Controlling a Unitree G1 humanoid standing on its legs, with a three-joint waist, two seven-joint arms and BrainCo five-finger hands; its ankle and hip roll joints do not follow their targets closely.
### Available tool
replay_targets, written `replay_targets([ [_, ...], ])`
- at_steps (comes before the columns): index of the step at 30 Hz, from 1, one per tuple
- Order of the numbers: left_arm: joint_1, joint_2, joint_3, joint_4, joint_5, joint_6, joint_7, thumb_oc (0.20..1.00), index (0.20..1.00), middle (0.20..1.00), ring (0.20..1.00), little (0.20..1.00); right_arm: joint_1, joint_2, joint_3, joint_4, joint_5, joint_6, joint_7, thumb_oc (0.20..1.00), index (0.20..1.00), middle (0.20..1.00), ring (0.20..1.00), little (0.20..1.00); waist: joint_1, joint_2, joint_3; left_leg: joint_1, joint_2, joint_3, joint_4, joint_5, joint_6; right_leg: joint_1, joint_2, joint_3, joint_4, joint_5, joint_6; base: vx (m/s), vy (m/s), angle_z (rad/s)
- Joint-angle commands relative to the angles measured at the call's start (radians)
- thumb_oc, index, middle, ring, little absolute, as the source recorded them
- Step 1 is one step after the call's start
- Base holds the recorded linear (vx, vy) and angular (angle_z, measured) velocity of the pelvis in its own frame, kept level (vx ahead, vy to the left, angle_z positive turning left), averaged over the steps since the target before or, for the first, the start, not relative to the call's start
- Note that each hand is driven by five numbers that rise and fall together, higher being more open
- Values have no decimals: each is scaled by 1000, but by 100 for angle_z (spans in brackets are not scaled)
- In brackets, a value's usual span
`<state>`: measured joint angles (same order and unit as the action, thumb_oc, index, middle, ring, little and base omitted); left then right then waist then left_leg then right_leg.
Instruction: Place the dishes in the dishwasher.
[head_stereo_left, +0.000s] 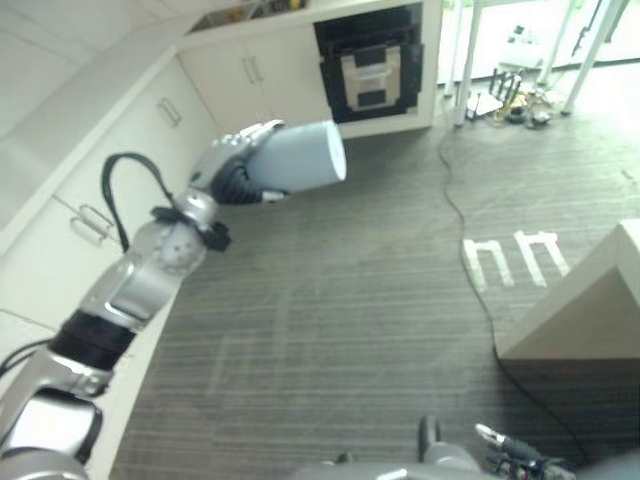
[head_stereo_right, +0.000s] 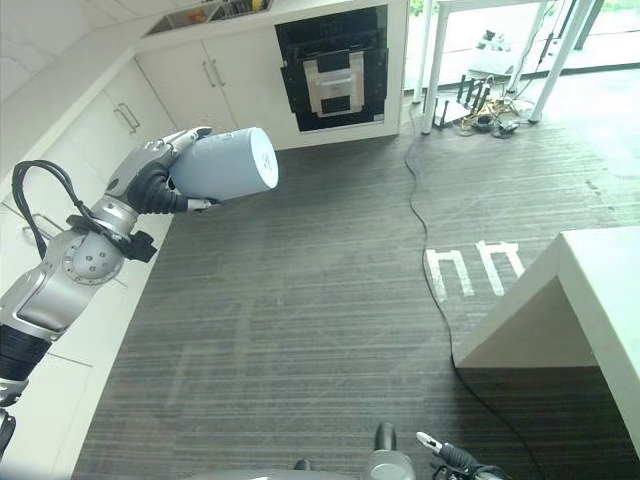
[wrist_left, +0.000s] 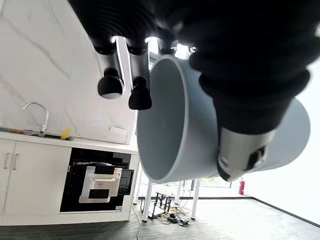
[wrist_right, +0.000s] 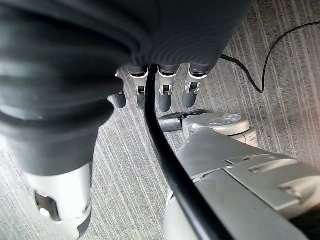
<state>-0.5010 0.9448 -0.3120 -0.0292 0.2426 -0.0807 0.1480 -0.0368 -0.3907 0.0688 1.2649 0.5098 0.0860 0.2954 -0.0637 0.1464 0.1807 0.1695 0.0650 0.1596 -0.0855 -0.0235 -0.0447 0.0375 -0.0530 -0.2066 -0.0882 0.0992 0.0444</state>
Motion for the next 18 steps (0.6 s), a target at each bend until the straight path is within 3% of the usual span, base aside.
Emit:
replay_targets([
  [1,-74,12,88,7,-26,-1,26,200,200,200,200,200,-26,11,15,8,-10,-33,-12,1000,1000,1000,1000,1000,-15,-60,6,-129,41,44,203,-45,-26,49,-21,-14,170,-249,17,70,-71,26],
  [2,-69,9,93,10,-33,-12,33,200,200,200,200,200,-28,6,19,8,-9,-34,-16,1000,1000,1000,1000,1000,-17,-72,17,-167,34,52,326,-81,-14,46,-30,-9,190,-255,7,64,-22,24],
  [3,-69,7,96,11,-41,-18,34,200,200,200,200,200,-30,4,16,6,-7,-29,-23,1000,1000,1000,1000,1000,-12,-79,30,-220,30,47,410,-71,-15,49,-28,-9,197,-254,-1,157,31,29],
  [4,-71,3,103,6,-49,-24,27,200,200,200,200,200,-28,0,14,10,1,-32,-26,1000,1000,1000,1000,1000,-6,-76,43,-269,48,51,407,-18,-27,51,-16,-6,203,-255,-6,249,143,21],
  [6,-53,-10,122,-6,-52,-34,19,200,200,200,200,200,-24,-6,5,17,6,-40,-29,1000,1000,1000,1000,1000,3,-59,62,-282,92,60,287,79,-58,75,0,-9,203,-269,-3,330,236,12],
  [8,-31,-37,136,-10,-37,-50,27,200,200,200,200,200,-13,-15,-8,13,7,-39,-44,1000,1000,1000,1000,1000,16,-56,78,-339,141,46,210,172,-85,115,-6,-12,200,-288,-4,380,324,-8],
  [11,-7,-78,156,17,10,-99,23,200,200,200,200,200,1,-18,-29,-4,29,-30,-80,1000,1000,1000,1000,1000,12,-62,65,-334,136,69,218,110,-64,118,-49,-22,271,-335,11,396,440,-37],
  [13,-13,-107,136,44,64,-119,14,200,200,200,200,200,35,6,-74,-24,67,-28,-97,1000,1000,1000,1000,1000,20,-65,47,-312,55,29,222,47,-27,120,-92,-19,364,-376,41,550,586,-42],
  [15,-38,-107,107,74,74,-139,19,200,200,200,200,200,51,25,-94,-41,84,-36,-110,1000,1000,1000,1000,1000,22,-61,38,-294,14,18,204,30,6,88,-123,-22,468,-352,65,334,396,-23],
  [16,-55,-95,82,94,72,-143,25,200,200,200,200,200,61,39,-101,-55,94,-42,-114,1000,1000,1000,1000,1000,17,-55,38,-264,-21,18,184,6,40,36,-154,-36,597,-284,88,275,345,-1],
  [18,-68,-79,50,126,68,-148,41,200,200,200,200,200,64,50,-104,-71,77,-36,-112,1000,1000,1000,1000,1000,14,-57,45,-209,-50,41,150,-14,68,-35,-194,-49,733,-229,97,263,272,2],
])
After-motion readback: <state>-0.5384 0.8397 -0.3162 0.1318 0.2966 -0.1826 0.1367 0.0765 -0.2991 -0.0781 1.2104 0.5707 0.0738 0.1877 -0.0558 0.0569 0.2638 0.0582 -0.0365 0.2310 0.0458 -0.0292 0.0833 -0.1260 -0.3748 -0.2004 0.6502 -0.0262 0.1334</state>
